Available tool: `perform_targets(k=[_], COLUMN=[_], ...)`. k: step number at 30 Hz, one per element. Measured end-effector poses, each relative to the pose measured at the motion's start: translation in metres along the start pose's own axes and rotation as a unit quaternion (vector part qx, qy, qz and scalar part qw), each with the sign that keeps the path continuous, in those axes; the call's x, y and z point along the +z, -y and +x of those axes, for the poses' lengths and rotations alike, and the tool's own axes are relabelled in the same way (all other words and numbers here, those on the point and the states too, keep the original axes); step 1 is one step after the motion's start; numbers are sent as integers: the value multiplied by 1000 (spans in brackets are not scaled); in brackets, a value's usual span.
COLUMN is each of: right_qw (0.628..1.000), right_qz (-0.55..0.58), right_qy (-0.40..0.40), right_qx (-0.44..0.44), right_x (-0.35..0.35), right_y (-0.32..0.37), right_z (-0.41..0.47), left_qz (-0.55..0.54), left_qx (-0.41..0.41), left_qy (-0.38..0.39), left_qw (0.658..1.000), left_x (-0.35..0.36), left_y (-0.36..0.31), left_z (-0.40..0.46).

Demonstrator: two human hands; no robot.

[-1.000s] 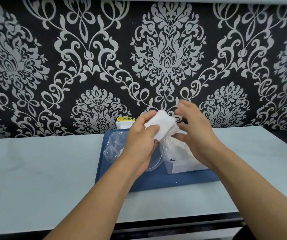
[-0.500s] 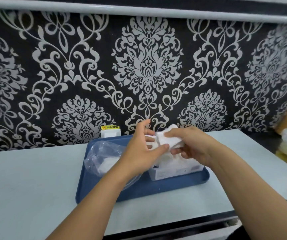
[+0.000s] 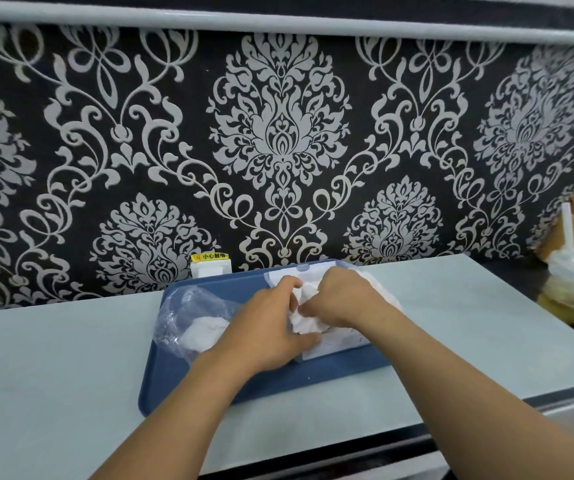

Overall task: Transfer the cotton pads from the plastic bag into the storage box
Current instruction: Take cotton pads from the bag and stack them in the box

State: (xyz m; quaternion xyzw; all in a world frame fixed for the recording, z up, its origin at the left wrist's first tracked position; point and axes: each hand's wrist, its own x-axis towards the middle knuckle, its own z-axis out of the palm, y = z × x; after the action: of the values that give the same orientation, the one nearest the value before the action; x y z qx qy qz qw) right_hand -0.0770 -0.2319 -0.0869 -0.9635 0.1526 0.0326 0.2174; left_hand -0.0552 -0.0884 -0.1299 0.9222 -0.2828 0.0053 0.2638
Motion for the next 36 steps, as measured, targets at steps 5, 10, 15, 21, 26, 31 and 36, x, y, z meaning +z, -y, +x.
perform_targets(k=[5,10,15,21,26,31,36], right_qw=[993,998,985,985,979,984,968], right_qz=[-81,-54,-161,-155,135,58,-197], right_qy=[-85,37,-57,-70,-37,73,53], right_qx=[-17,-5,-6,-16,-150,-154,-146], right_x=[14,12,18,14,-20,-3,7], right_y=[-1,3,4,-2,-7,-3,5], right_z=[-1,2,1,4,-11,-15,-16], left_qz=[27,19,74,68,58,56,51], left_qx=[34,56,55,48,47,39,60], left_qy=[-13,-14,-15,-17,-22,-29,-26], left_qw=[999,998,996,996,997,997,997], left_x=[-1,2,-1,0,-2,-5,-9], left_y=[1,8,5,6,11,11,13], left_z=[-1,4,4,0,0,-3,-7])
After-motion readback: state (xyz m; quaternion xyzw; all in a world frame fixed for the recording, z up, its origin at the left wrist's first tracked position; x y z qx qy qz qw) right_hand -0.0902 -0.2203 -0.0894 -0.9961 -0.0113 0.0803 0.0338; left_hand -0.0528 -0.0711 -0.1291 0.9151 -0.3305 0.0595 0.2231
